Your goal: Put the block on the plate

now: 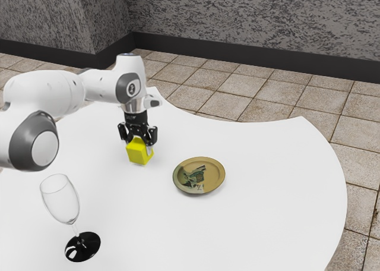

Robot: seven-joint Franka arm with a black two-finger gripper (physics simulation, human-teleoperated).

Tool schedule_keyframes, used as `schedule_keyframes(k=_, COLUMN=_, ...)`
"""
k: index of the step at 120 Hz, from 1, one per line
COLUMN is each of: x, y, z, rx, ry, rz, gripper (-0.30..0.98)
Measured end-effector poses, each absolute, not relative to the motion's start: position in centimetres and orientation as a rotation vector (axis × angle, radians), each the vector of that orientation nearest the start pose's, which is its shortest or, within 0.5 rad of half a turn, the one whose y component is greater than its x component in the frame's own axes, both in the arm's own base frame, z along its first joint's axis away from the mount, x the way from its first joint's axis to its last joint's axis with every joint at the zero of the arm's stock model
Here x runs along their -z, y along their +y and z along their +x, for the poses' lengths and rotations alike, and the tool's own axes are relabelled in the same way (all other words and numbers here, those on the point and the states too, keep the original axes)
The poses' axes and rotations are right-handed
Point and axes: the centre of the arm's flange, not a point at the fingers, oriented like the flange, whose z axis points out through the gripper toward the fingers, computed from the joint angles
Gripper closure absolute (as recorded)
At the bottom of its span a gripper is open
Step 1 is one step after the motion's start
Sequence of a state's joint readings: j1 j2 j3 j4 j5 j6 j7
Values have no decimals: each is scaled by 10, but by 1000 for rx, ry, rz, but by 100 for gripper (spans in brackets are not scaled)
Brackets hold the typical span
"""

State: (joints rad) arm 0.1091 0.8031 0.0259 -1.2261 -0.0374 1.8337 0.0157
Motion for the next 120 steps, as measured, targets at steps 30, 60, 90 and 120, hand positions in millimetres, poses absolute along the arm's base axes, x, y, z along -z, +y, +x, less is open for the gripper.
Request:
schedule_keyframes(k=30, x=-317, y=61, z=731, rx=-227, ry=-137, rz=-3162, gripper=30)
schedule_keyframes(k=60, x=-344, y=-18, z=727, rx=-200, ry=23, rz=-3174, gripper=30)
schedule_keyframes(k=90, x=-356, y=-82, z=706, rx=-221, ry=151, rz=-3163, gripper=30)
schedule_keyframes(k=120, x=-349, y=-109, z=689, rx=-268, ry=203, rz=-3148, gripper=30)
